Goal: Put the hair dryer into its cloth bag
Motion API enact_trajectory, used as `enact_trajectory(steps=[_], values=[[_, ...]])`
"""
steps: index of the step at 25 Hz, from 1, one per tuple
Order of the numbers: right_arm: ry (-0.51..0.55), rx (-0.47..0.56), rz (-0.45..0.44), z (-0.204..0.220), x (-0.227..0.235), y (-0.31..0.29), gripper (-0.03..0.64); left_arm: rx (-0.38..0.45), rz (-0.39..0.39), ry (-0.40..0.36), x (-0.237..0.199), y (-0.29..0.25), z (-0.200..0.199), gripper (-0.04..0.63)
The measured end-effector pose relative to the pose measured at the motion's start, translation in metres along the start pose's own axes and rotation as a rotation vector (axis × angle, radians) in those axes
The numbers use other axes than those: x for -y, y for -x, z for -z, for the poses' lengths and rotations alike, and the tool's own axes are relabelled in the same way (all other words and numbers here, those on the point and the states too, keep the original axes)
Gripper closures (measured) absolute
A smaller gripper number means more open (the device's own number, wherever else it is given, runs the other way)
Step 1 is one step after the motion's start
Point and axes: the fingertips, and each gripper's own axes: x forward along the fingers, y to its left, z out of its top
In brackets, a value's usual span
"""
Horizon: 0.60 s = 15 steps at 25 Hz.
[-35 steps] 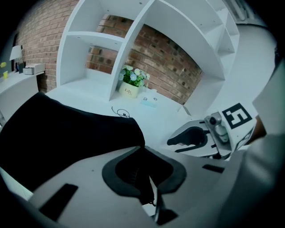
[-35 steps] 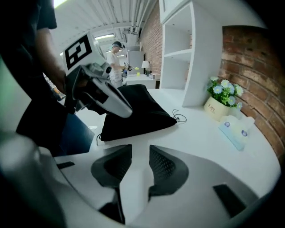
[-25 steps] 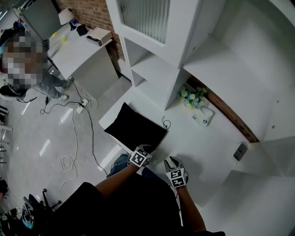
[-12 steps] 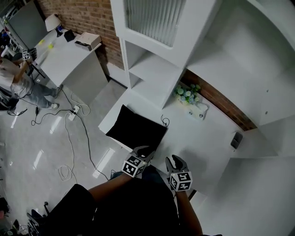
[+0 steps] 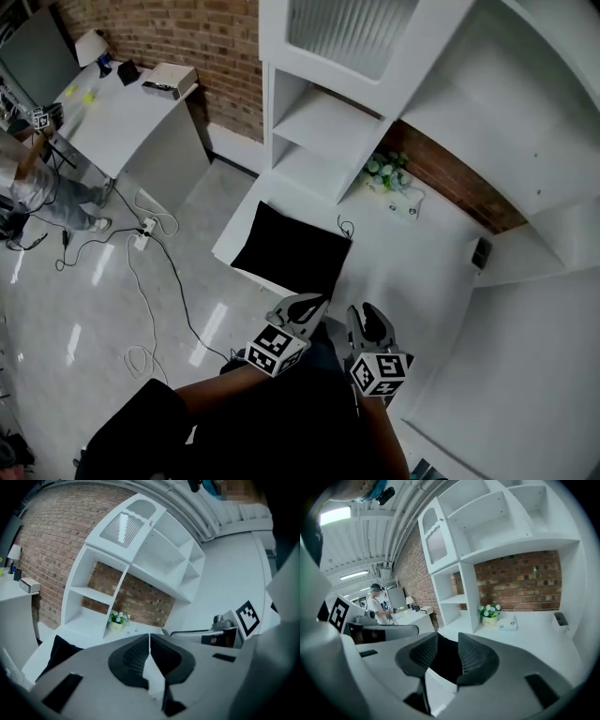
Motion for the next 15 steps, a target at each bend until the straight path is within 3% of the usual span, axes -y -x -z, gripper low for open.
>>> enact_trajectory(steps=[4,8,11,15], values=[[0.017,0.043,0.051,-0.013,-0.029,0.024,0.473,0.032,0.062,-0.054,0.025,0.021,-0.018,0.574],[0.058,0.094,0.045,-0.014,-0.062,0.031,0.511,0.044,0.107,-0.105,0.037,0.036,-0.024,0.577],[0.032,0.140,0.057,-0.013,-0.075,0.038,0.576,0.088,0.067,-0.137,0.036,0.050,-0.027,0.577],[0.092,0.231,0.066,-0.038,-0.089,0.040,0.594,0.150,-0.006,-0.181,0.021,0.065,-0.043,0.577]])
